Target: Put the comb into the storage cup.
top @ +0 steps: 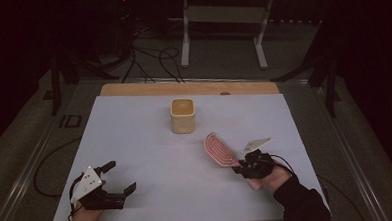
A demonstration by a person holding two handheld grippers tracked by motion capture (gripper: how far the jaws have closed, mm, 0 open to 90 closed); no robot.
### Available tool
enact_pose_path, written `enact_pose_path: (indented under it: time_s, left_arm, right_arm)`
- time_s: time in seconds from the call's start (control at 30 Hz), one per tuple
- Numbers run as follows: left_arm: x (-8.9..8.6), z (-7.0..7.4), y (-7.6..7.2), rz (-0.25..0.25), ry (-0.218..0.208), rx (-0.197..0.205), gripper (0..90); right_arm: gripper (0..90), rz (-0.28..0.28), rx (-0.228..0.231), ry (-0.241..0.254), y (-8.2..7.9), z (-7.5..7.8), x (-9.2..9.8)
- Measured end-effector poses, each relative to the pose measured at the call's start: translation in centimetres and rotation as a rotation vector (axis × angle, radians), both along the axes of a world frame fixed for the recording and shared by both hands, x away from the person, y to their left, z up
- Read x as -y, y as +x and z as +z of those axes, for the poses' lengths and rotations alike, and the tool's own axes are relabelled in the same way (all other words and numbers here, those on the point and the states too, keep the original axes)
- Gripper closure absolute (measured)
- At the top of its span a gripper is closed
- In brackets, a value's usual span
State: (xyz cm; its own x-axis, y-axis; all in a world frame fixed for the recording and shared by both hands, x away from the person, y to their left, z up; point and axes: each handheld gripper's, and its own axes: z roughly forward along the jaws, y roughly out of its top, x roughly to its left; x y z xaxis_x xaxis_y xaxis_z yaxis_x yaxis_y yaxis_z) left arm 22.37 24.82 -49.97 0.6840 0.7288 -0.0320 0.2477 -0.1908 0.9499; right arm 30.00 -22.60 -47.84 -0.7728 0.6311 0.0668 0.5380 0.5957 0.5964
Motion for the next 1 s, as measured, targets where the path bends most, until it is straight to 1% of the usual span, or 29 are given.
enact_pose_path:
  time_s: [0.13, 0.17, 0.27, 0.33, 0.37, 0.43, 0.47, 0.57, 0.67, 0.7, 0.73, 0.8, 0.83, 0.9, 0.93, 1.0]
  left_arm:
    - [0.0, 0.0, 0.0, 0.000, 0.000, 0.001, 0.1]
    - [0.0, 0.0, 0.0, 0.000, -0.003, 0.000, 0.1]
    - [0.0, 0.0, 0.0, 0.000, -0.004, -0.001, 0.1]
    - [0.0, 0.0, 0.0, -0.001, -0.002, 0.000, 0.1]
    - [0.0, 0.0, 0.0, -0.001, -0.003, 0.000, 0.1]
    - [0.0, 0.0, 0.0, -0.001, -0.005, 0.000, 0.1]
    - [0.0, 0.0, 0.0, 0.000, -0.004, 0.000, 0.1]
    - [0.0, 0.0, 0.0, -0.001, -0.004, 0.000, 0.1]
    - [0.0, 0.0, 0.0, -0.001, -0.005, 0.000, 0.1]
    - [0.0, 0.0, 0.0, -0.001, -0.006, 0.000, 0.1]
    - [0.0, 0.0, 0.0, -0.002, -0.005, 0.000, 0.1]
    - [0.0, 0.0, 0.0, -0.003, -0.004, 0.000, 0.1]
    - [0.0, 0.0, 0.1, -0.004, -0.004, -0.001, 0.1]
    - [0.0, 0.0, 0.1, -0.004, -0.003, -0.001, 0.1]
    - [0.0, 0.0, 0.1, -0.004, -0.003, -0.002, 0.1]
    - [0.0, 0.0, 0.1, -0.004, -0.003, -0.001, 0.1]
  right_arm:
    - [70.3, -0.011, 0.033, 0.036, -0.2, 0.0, -0.4]
    - [70.3, -0.008, 0.032, 0.044, -0.3, 0.0, -0.6]
    - [70.3, -0.006, 0.048, 0.059, -0.5, -0.1, -0.9]
    - [70.4, -0.008, 0.072, 0.075, -0.6, -0.2, -1.1]
    - [70.3, -0.012, 0.077, 0.086, -0.7, -0.2, -1.1]
    - [70.4, -0.014, 0.083, 0.092, -0.7, -0.2, -1.1]
    - [70.4, -0.026, 0.108, 0.113, -0.9, -0.1, -1.2]
    - [70.3, -0.040, 0.134, 0.137, -1.0, 0.0, -1.2]
    - [70.3, -0.041, 0.161, 0.161, -1.2, 0.2, -1.3]
    - [70.3, -0.037, 0.166, 0.165, -1.2, 0.3, -1.3]
    - [70.3, -0.047, 0.186, 0.164, -1.3, 0.3, -1.3]
    - [70.3, -0.049, 0.194, 0.168, -1.4, 0.3, -1.4]
    - [70.3, -0.054, 0.214, 0.163, -1.5, 0.3, -1.4]
    - [70.3, -0.055, 0.230, 0.169, -1.7, 0.3, -1.5]
    - [70.4, -0.065, 0.250, 0.170, -1.8, 0.3, -1.5]
    - [70.3, -0.072, 0.269, 0.180, -1.9, 0.3, -1.5]
